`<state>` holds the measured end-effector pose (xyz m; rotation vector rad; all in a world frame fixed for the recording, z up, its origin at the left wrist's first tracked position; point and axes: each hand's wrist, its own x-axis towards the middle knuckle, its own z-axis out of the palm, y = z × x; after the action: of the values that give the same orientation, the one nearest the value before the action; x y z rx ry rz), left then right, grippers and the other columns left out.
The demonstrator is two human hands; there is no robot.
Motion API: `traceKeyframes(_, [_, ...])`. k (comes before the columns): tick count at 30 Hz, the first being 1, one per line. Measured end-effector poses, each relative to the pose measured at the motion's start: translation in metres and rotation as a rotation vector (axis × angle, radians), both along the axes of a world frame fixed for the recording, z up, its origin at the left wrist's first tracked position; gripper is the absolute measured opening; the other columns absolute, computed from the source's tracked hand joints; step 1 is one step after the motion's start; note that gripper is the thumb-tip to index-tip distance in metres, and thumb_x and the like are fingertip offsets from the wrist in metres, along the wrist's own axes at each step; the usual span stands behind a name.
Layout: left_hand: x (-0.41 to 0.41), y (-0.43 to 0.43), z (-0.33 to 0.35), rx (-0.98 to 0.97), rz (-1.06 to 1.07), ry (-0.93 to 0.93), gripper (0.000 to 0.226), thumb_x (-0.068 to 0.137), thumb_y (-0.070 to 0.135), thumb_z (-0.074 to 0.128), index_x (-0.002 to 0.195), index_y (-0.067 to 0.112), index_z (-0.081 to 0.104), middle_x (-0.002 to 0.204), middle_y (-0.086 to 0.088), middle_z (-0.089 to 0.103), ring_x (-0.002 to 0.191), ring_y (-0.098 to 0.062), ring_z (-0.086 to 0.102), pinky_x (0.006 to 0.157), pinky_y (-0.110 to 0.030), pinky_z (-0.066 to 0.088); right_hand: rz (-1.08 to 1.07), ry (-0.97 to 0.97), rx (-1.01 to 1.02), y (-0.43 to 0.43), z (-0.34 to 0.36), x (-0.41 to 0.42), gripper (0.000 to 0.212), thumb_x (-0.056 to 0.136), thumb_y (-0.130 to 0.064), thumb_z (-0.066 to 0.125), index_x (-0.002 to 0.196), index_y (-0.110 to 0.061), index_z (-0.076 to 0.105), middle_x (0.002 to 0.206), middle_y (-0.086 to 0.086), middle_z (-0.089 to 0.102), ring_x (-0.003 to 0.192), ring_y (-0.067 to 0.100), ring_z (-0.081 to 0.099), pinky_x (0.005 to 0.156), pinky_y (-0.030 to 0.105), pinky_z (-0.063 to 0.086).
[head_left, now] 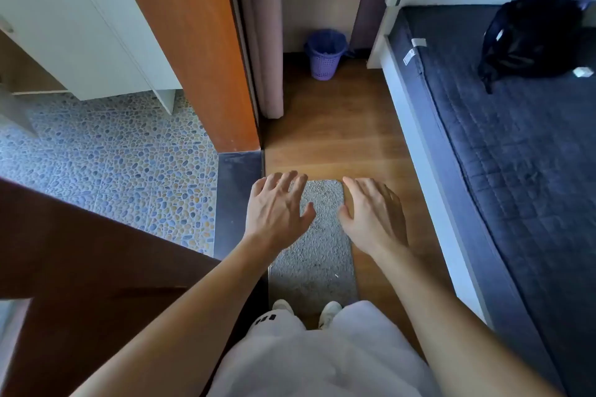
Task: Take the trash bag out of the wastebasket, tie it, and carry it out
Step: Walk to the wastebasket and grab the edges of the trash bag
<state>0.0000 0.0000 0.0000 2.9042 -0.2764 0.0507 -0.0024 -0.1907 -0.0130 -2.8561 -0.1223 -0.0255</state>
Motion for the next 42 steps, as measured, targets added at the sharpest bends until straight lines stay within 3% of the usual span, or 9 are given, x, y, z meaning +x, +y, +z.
traceKeyframes(6, [0.017, -0.001, -0.001, -0.003, -0.030, -0.028, 0.054, 0.087, 0.052, 0.045, 0.131, 0.021, 0.053, 0.133, -0.001, 0.060, 0.120, -0.025, 0.055, 0.098, -0.045, 0.042, -0.032, -0.012, 0.001, -0.005, 0.003, 0.009, 0.053, 0.082, -0.033, 0.059, 0.133, -0.018, 0.057, 0.116, 0.005, 0.066, 0.108, 0.028, 0.059, 0.096, 0.041, 0.046])
traceKeyframes(11, [0.044, -0.008, -0.004, -0.002, -0.046, -0.046, 0.053, 0.086, 0.051, 0.045, 0.128, 0.021, 0.054, 0.132, -0.001, 0.061, 0.117, -0.026, 0.056, 0.096, -0.045, 0.044, -0.056, 0.013, 0.069, -0.012, -0.003, 0.033, 0.056, 0.080, -0.036, 0.046, 0.133, -0.017, 0.053, 0.114, 0.007, 0.064, 0.107, 0.031, 0.058, 0.095, 0.047, 0.049])
traceKeyframes(17, [0.094, -0.029, -0.004, 0.028, -0.058, -0.025, 0.052, 0.086, 0.052, 0.045, 0.129, 0.022, 0.052, 0.132, 0.000, 0.060, 0.117, -0.025, 0.056, 0.096, -0.045, 0.044, -0.060, -0.019, 0.022, -0.028, 0.001, 0.080, 0.051, 0.080, -0.030, 0.063, 0.130, -0.019, 0.058, 0.111, 0.003, 0.067, 0.107, 0.028, 0.061, 0.096, 0.041, 0.049])
traceKeyframes(42, [0.329, -0.144, 0.013, 0.022, 0.085, -0.028, 0.054, 0.083, 0.052, 0.048, 0.127, 0.023, 0.056, 0.131, 0.001, 0.062, 0.117, -0.024, 0.058, 0.095, -0.043, 0.046, 0.020, -0.056, 0.025, -0.150, 0.010, 0.336, 0.049, 0.081, -0.030, 0.063, 0.129, -0.022, 0.060, 0.116, 0.001, 0.067, 0.108, 0.025, 0.062, 0.095, 0.040, 0.049])
